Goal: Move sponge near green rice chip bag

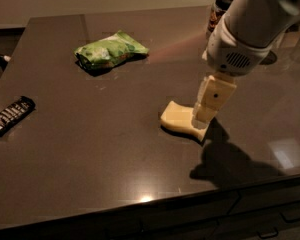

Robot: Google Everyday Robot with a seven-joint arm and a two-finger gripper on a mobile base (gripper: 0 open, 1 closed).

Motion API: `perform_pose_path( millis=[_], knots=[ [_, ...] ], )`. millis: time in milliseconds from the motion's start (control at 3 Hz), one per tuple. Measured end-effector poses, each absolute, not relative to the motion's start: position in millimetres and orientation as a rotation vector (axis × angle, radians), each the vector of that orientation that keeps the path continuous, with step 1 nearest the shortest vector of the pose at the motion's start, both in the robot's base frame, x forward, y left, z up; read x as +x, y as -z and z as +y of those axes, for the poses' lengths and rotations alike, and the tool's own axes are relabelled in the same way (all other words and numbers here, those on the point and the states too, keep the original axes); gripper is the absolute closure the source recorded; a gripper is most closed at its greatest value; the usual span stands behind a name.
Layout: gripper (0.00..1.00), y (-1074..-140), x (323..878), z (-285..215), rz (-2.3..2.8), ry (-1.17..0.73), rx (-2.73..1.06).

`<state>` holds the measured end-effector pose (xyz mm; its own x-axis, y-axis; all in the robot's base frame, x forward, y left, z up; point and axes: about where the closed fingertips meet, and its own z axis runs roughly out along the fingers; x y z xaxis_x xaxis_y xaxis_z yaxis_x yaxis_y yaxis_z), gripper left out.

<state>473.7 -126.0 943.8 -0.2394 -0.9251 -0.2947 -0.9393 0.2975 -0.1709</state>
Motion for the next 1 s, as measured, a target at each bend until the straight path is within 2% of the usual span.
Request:
perform_pose_path(
  millis=[333,1000],
  knots=[
    [0.00,-922.5,480.1,-110.5,2.269,-0.094,-1.659],
    [0.00,-873.0,485.7,-99.8,2.283,-0.041,-1.689]
  ],
)
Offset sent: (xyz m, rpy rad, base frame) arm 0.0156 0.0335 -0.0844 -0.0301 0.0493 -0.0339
